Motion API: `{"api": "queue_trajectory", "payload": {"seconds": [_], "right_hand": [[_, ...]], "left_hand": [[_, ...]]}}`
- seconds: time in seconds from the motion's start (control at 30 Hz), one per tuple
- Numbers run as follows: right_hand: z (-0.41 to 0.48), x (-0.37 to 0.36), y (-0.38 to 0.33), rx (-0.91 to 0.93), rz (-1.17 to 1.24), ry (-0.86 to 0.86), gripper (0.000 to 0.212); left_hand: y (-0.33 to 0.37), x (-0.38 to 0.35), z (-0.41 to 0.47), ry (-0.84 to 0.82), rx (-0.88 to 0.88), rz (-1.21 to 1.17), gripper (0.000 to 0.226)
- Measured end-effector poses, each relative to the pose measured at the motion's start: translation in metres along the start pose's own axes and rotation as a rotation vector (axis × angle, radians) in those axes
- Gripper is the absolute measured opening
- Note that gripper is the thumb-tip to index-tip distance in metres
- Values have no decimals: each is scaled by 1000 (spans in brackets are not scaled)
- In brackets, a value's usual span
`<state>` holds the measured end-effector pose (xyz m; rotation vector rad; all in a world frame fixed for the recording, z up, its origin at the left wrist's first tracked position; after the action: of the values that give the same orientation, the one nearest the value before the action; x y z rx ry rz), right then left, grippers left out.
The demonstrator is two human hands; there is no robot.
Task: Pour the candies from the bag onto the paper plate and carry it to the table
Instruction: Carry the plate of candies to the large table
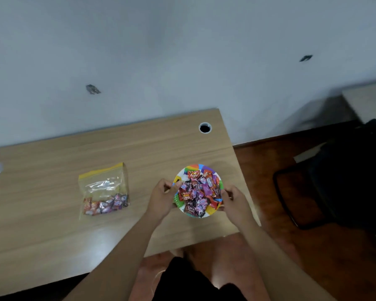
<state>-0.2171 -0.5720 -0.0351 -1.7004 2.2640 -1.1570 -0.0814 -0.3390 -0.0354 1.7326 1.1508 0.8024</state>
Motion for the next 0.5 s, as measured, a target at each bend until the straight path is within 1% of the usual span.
{"api": "queue_trajectory", "payload": {"seconds": [0.13,0.2,0.33,0.4,0.5], "right_hand": [[-47,72,27,17,44,56,13],[-67,110,45,22,62,93,15],[-88,188,96,93,64,199,21],[-115,226,111,87,114,229,18],[-148,284,150,52,233,282,19]], "left_hand": [[15,-55,-43,-74,-44,58,35],[24,-90,-66,-119,-71,70,35],[35,-164,-111,-202,-119,72,34],[34,-204,-132,-251,-131,79,36],[30,-268,-167,-314,-156,113,36]]}}
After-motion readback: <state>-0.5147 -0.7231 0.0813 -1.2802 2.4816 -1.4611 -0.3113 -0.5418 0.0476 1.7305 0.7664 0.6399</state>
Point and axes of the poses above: each hand's wrist, its own z-axis towards the middle knuckle, its own x-axis out of the back of the hand, y = z × x, the point moved 9 cm from there along z, towards the middle knuckle, and after that the axes turned 14 degrees about -x, right-handed, at the moved point
